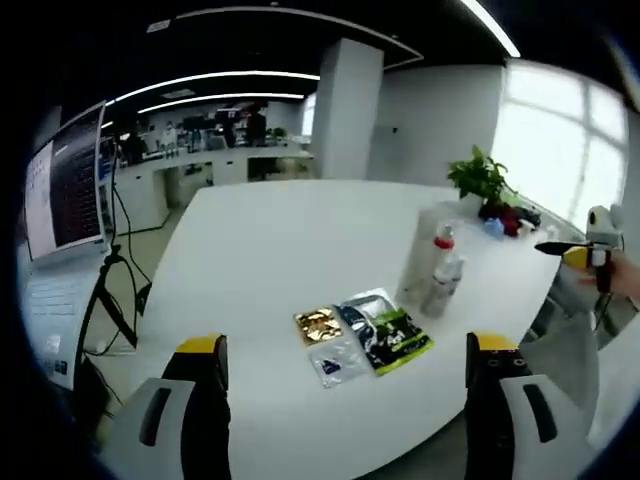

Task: Arrange the skincare products in the storage area until every visible bottle or jar stands upright without overlapping.

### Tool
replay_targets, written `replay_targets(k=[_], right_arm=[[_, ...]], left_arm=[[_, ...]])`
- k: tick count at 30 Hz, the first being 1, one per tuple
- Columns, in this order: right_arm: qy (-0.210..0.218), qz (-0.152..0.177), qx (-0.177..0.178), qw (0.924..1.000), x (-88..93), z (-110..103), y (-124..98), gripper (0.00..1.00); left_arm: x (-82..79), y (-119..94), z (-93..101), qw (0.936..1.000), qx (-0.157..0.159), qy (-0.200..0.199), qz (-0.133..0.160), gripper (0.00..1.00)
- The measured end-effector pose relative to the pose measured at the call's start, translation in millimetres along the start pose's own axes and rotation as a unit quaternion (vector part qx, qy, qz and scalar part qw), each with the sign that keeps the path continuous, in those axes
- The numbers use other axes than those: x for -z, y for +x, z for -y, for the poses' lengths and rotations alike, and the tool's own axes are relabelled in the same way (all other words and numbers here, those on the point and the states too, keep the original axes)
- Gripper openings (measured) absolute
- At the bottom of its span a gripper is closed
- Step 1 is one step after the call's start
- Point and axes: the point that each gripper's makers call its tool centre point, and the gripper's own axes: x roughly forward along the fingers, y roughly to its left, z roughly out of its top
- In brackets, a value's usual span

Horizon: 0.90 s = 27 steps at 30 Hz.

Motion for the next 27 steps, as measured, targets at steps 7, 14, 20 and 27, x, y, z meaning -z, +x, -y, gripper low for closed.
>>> replay_targets(k=[7, 14, 20, 27], right_arm=[[0.011, -0.003, 0.003, 0.9999, 8.6, 0, -1, 1.00], [0.014, -0.001, 0.002, 0.9999, 7.2, 1, 1, 1.00], [0.013, -0.001, 0.000, 0.9999, 7.0, 2, 3, 1.00], [0.012, -0.006, 0.000, 0.9999, 9.5, 2, 4, 1.00]], left_arm=[[9.7, -8, 0.6, 0.9999, -0.007, -0.011, -0.003, 0.97], [8.7, -8, 0.0, 0.9999, -0.008, -0.011, -0.005, 0.97], [10.3, -7, 3.5, 0.9999, -0.003, -0.013, -0.010, 0.97], [12.1, -6, 2.7, 0.9998, -0.005, -0.016, -0.013, 0.97]])
